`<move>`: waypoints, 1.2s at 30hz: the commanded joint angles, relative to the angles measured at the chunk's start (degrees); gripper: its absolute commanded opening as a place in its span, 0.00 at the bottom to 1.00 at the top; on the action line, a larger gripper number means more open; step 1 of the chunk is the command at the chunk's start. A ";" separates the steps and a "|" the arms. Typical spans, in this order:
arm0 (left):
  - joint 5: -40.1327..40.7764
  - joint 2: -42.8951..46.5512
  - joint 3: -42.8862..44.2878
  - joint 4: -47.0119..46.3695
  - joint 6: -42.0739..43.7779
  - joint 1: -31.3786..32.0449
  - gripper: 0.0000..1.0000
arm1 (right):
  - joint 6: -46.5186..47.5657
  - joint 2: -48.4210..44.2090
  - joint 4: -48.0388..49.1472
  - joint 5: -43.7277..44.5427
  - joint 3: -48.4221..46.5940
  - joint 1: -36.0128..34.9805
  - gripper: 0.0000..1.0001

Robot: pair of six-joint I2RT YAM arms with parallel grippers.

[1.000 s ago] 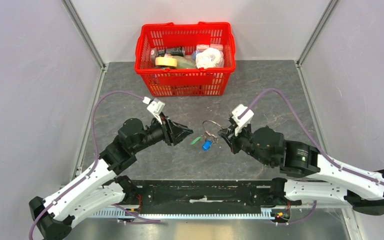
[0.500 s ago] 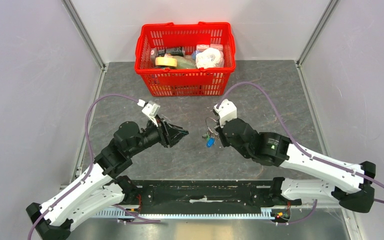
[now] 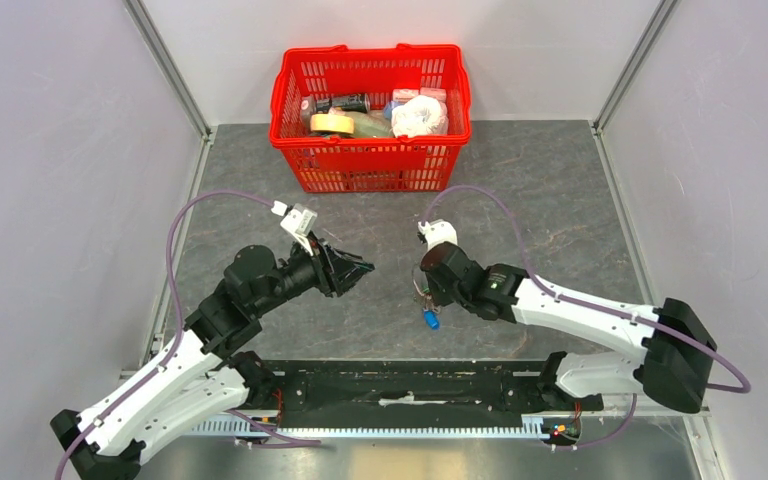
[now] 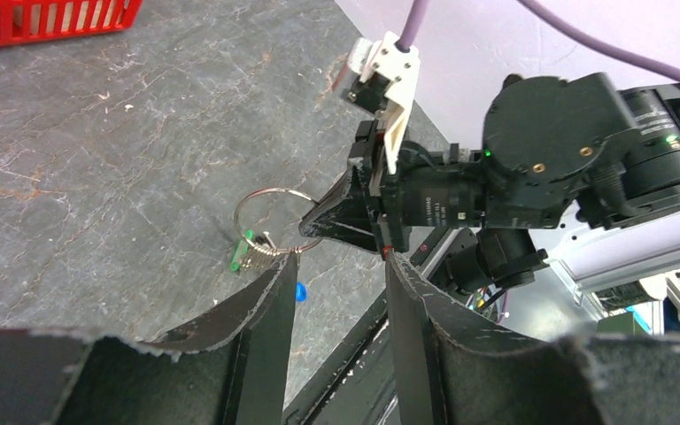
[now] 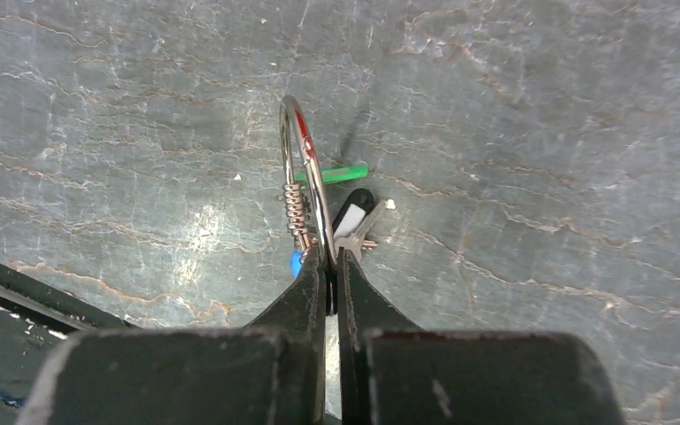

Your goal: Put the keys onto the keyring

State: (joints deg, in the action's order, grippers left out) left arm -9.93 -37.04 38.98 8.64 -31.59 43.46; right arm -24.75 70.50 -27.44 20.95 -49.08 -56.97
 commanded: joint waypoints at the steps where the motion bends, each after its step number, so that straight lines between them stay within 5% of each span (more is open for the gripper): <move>1: 1.30 0.90 -0.15 0.77 1.99 -0.13 0.48 | -5.24 1.61 7.77 -0.78 1.89 0.54 0.02; 8: 2.08 1.30 0.13 1.68 2.19 -0.13 0.48 | -6.36 5.47 9.99 -1.15 2.20 1.01 0.35; 17: 4.18 3.13 -0.36 1.95 2.42 -0.14 0.50 | -7.84 0.03 8.43 3.87 -1.50 1.07 0.59; 19: 4.18 3.04 0.44 3.29 3.07 -0.13 0.51 | -9.82 -1.38 6.18 5.18 -3.17 1.09 0.72; 20: 4.32 2.87 0.90 4.25 3.80 -0.15 0.51 | -10.03 -1.77 4.50 5.24 -4.60 1.07 0.93; 21: 5.30 2.69 1.61 5.32 4.03 -0.13 0.51 | -10.50 -1.88 2.80 5.69 -6.08 1.08 0.97; 26: 16.82 1.29 7.09 13.25 0.60 -0.13 0.61 | -9.21 -1.33 -8.27 12.89 -14.44 1.07 0.97; 36: 19.71 -1.08 12.43 16.91 4.65 -0.13 0.77 | -2.19 -6.71 -10.95 16.12 -17.91 1.07 0.97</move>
State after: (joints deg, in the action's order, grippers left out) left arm 6.39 -37.89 49.15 24.40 -30.15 43.46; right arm -29.50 67.57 -36.97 34.00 -64.62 -56.03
